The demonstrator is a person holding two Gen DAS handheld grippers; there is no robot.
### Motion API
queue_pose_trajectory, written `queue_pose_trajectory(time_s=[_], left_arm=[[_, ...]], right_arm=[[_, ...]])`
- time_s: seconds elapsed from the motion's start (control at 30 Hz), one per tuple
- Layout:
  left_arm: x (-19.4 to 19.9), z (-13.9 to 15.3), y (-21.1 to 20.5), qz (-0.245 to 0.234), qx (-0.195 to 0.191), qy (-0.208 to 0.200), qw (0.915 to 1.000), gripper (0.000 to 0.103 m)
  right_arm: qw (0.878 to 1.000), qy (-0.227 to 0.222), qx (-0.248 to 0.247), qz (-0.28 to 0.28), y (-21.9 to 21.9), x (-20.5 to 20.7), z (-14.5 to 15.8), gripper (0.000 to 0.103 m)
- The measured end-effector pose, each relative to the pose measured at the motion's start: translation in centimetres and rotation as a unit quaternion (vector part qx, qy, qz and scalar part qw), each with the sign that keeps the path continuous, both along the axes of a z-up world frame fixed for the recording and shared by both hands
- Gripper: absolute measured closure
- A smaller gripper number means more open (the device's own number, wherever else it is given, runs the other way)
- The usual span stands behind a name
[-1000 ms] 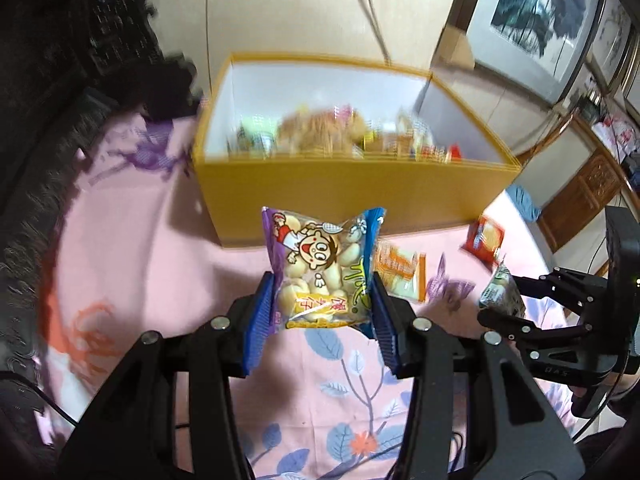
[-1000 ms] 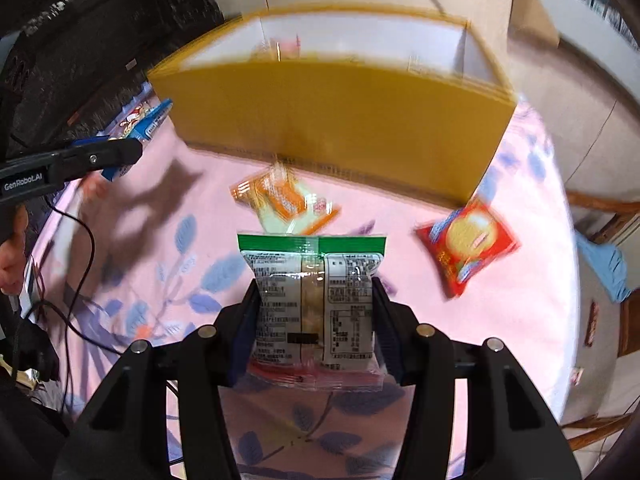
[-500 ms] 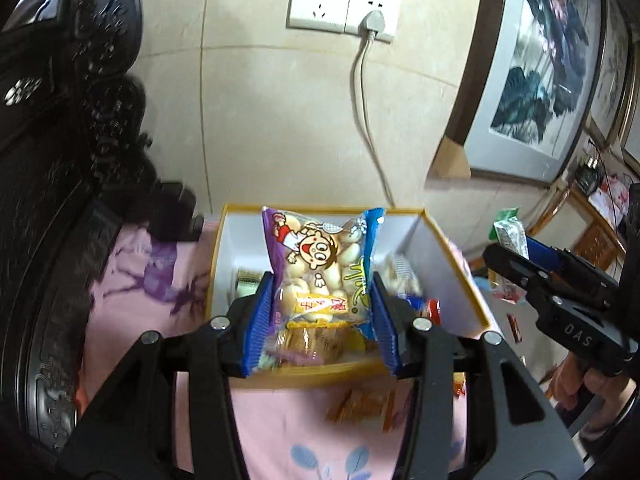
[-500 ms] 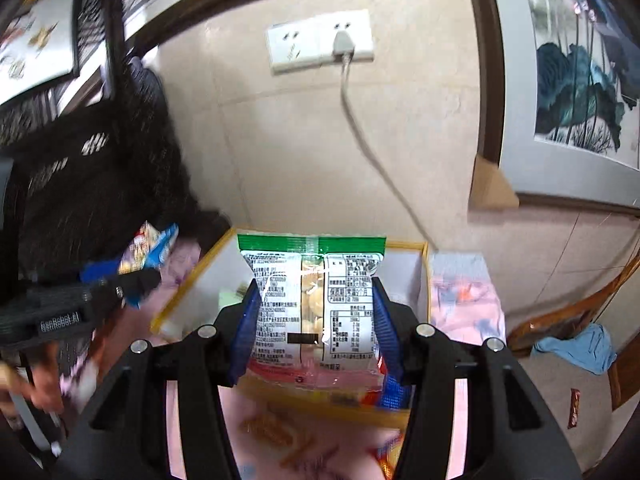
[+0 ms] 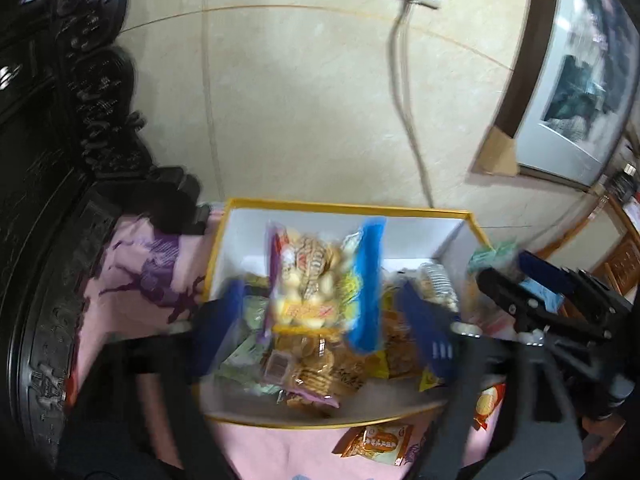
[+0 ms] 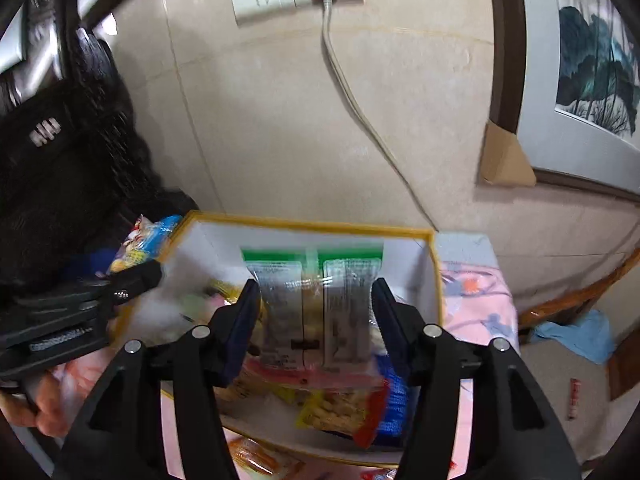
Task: Organize snacks
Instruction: 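Lift both held packs into the yellow box and open both grippers, then move both grippers back to the last snacks on the table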
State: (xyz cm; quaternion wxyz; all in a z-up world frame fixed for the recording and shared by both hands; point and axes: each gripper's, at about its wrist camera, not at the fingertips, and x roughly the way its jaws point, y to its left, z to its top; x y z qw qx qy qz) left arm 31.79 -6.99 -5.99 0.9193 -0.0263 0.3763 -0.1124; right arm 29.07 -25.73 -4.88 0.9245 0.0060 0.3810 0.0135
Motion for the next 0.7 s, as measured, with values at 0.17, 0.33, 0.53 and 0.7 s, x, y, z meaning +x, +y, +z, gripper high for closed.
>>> queue_pose_trajectory(time_s=[0.17,0.33,0.53,0.7], left_arm=[[-1.1,0.4,0.9,0.001,-0.011,-0.006,0.9999,0.009],[-3.0,0.5,1.8,-0.002,-0.018,-0.007,0.9998,0.009],[-6.5,-1.1,2.8,-0.003,-0.02,0.012,0.9997,0.009],[-9.3,-3.4,3.3,0.0,-0.004,0.035,0.9994,0.009]], right_arm=[[1.0,-0.008,0.007,-0.001,-0.9,-1.4,0.2,0.044],[1.0,-0.004,0.003,-0.006,-3.1,-4.1,0.4,0.044],[0.999,0.025,-0.002,-0.02,-6.5,-8.4,-2.1,0.044],[0.992,0.092,0.027,-0.077,-8.5,-11.3,-7.0,0.044]])
